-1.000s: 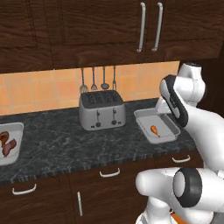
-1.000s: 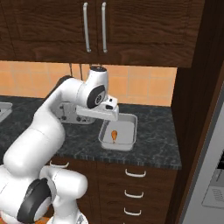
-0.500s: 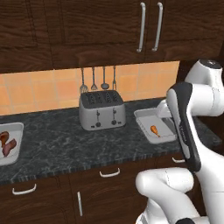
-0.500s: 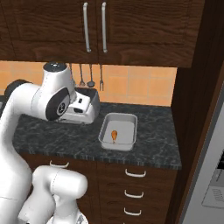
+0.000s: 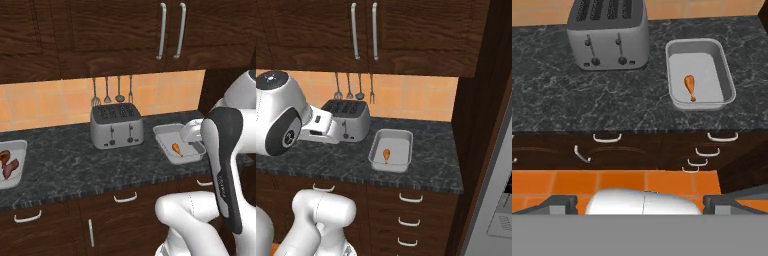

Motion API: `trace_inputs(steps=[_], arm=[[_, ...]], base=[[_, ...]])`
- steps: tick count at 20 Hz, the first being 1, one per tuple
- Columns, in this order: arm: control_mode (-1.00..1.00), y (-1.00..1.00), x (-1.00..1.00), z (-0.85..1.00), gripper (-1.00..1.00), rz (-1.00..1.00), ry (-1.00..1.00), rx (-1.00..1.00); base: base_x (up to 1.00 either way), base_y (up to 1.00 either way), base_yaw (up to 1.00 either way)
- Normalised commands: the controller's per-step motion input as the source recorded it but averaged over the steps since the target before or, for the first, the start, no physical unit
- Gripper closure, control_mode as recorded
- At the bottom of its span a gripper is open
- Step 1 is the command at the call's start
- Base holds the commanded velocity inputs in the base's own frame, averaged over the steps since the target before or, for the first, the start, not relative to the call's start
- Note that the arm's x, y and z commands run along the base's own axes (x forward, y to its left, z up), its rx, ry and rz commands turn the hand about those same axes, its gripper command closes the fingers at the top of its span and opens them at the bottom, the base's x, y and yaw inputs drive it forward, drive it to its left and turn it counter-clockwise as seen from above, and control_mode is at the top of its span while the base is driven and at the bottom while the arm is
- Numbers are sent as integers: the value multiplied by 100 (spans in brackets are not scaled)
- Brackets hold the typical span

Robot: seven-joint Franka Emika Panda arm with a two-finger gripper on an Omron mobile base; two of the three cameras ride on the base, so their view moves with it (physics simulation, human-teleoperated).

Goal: Place one potato and one chicken drumstick in each tupperware on the nearby counter, to pack two identical lunches.

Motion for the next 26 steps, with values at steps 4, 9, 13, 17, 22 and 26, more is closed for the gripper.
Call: trace_inputs(steps=[4,9,13,17,22,26], arm=[[100,0,-16,2,-100,-1,-4,0],[100,0,0,0,-100,0,0,0],[100,0,0,0,-100,0,0,0],[100,0,0,0,-100,0,0,0],[100,0,0,0,-100,0,0,0],[100,0,0,0,-100,0,0,0]], base=[[-8,0,-1],[-71,-4,-4],[-77,-31,-2],[4,-95,11],[2,-100,3],[0,-100,1]])
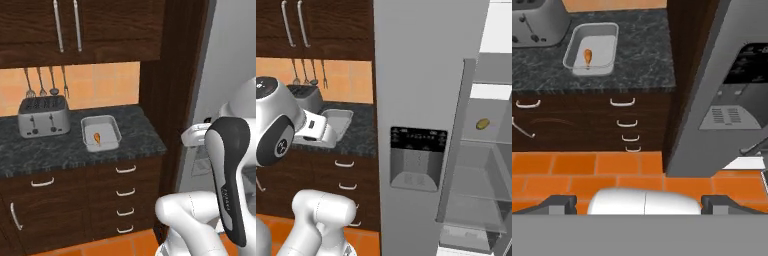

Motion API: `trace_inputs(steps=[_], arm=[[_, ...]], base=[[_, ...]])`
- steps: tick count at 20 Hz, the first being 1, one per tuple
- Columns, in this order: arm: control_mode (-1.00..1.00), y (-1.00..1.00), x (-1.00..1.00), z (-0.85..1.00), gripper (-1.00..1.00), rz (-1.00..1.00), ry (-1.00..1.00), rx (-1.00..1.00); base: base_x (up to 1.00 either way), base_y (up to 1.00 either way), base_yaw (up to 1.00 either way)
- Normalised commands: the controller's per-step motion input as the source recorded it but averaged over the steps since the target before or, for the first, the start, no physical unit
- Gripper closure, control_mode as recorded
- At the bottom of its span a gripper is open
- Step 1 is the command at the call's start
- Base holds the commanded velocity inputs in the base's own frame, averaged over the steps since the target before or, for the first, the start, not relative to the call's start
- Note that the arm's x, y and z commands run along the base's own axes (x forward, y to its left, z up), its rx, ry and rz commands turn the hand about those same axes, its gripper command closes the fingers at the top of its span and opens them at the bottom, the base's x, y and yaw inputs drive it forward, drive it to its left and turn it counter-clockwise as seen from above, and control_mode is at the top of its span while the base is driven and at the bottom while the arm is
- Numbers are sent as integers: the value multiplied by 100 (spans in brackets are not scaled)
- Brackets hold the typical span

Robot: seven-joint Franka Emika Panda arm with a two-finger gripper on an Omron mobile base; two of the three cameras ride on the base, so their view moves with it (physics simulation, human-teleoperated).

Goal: Place one potato and one chicken drumstick in each tupperware on the nearby counter, to pack two identical lunches.

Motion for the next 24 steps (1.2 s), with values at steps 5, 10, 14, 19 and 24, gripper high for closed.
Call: trace_inputs(steps=[5,10,14,19,24], arm=[[100,0,0,0,-100,0,0,0],[100,0,0,0,-100,0,0,0],[100,0,0,0,-100,0,0,0],[100,0,0,0,-100,0,0,0],[100,0,0,0,-100,0,0,0]], base=[[0,-100,1],[0,-100,2],[4,-83,3],[17,-55,5],[27,-25,10]])
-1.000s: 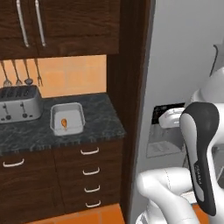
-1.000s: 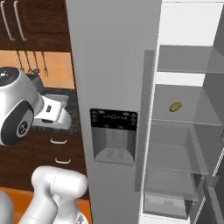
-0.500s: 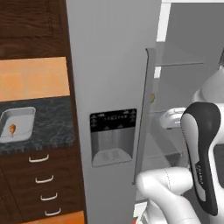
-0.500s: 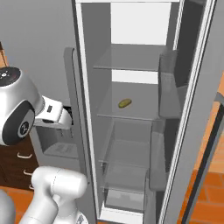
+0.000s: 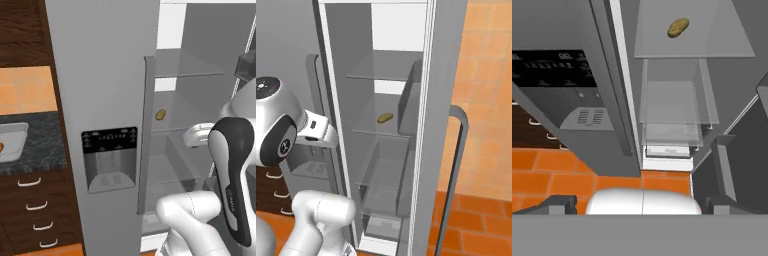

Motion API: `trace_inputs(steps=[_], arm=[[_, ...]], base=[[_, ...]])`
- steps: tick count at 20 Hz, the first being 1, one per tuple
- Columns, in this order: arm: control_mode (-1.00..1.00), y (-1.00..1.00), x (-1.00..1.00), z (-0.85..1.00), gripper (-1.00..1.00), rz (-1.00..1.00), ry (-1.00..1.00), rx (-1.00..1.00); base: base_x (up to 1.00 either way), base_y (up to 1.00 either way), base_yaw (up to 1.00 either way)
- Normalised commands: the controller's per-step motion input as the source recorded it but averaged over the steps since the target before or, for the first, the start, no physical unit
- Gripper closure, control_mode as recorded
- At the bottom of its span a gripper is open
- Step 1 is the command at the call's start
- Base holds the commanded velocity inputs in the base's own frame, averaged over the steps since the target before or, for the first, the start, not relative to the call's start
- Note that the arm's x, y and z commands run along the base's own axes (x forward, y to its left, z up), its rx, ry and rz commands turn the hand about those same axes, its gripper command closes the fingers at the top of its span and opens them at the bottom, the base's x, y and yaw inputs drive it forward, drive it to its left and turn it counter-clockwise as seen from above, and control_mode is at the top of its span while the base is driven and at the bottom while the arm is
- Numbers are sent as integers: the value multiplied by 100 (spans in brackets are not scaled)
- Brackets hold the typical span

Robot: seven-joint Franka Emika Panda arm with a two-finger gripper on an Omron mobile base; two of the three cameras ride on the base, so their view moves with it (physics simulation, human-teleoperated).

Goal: Place one potato and one chicken drumstick in each tupperware on the nearby counter, to pack two identical lunches.

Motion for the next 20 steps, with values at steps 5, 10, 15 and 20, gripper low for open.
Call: trace_inputs(steps=[5,10,15,20], arm=[[100,0,0,0,-100,0,0,0],[-100,-16,4,-13,-100,1,0,0],[-100,-19,69,-32,-100,4,0,0],[-100,-1,82,-25,-100,5,3,-1]], base=[[32,-32,2],[0,-19,0],[0,0,0],[0,0,0]])
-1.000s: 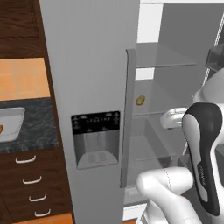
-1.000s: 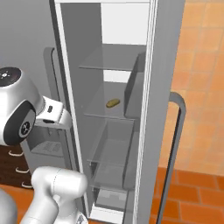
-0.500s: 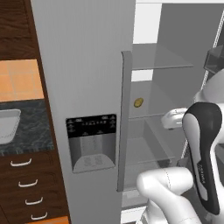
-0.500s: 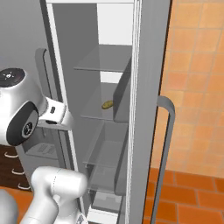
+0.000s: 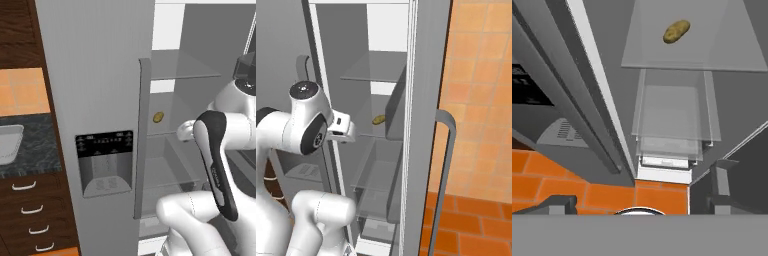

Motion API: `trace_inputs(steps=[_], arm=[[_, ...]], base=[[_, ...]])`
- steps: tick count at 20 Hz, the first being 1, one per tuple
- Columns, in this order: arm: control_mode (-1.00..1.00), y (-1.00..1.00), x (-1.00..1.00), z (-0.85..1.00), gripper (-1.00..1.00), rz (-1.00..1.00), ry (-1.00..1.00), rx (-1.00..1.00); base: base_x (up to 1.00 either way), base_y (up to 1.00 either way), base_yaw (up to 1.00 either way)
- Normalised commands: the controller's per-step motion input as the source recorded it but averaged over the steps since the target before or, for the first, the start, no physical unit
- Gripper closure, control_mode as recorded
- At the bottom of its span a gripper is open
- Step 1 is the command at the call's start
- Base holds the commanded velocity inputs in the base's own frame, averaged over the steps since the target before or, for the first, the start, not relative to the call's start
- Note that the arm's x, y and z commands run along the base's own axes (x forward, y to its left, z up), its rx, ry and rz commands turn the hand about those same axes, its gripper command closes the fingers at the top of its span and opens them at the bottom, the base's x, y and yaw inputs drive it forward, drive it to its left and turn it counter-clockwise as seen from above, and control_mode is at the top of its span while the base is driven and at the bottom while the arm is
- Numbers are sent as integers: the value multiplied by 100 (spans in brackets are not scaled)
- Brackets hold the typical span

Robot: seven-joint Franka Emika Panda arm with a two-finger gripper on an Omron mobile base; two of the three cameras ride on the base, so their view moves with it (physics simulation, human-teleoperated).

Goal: Place one potato and one chicken drumstick in each tupperware on the nearby counter, to pack two identical lunches.

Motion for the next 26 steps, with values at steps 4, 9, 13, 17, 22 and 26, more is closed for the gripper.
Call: trace_inputs(steps=[4,9,13,17,22,26], arm=[[-100,-6,83,-22,-100,5,12,5],[-100,-18,80,-25,-100,-2,2,11],[-100,-4,82,-26,-100,-17,-1,10],[-100,-5,82,-3,-100,-19,-1,4],[-100,-1,63,0,-100,-9,0,1],[-100,-17,59,-5,-100,0,1,0]], base=[[0,0,0],[0,0,0],[0,0,0],[0,0,0],[0,0,0],[0,0,0]])
